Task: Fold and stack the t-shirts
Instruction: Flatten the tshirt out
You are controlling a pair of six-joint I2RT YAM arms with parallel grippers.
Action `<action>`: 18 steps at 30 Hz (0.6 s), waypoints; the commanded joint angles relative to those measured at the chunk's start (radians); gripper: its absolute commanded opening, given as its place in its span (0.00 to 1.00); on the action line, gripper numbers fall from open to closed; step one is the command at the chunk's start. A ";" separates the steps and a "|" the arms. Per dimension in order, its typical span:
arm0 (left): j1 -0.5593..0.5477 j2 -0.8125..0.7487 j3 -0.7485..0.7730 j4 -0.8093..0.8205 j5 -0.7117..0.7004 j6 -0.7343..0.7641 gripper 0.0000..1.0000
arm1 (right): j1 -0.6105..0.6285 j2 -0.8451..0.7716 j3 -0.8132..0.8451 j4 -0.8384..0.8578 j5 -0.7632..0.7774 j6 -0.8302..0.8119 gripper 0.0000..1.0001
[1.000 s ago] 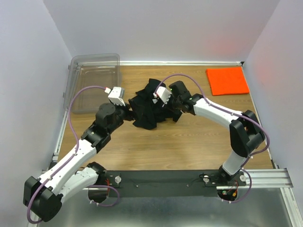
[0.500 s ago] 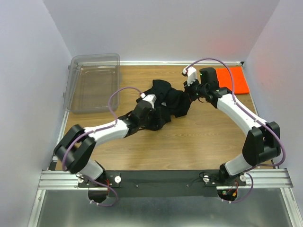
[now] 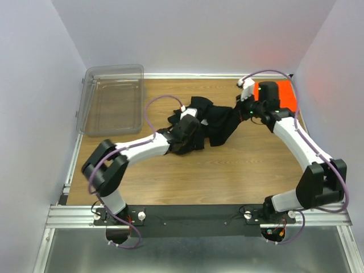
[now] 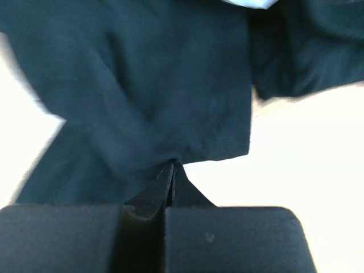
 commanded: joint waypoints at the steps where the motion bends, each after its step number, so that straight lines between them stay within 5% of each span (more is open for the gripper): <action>1: 0.007 -0.205 0.113 -0.115 -0.190 0.058 0.00 | -0.110 -0.097 0.047 0.016 0.004 0.015 0.01; 12: 0.211 -0.512 0.550 -0.203 -0.121 0.242 0.00 | -0.223 -0.261 0.375 0.013 -0.016 0.141 0.01; 18: 0.244 -0.579 0.719 -0.218 -0.216 0.300 0.00 | -0.229 -0.295 0.616 -0.038 0.157 0.147 0.01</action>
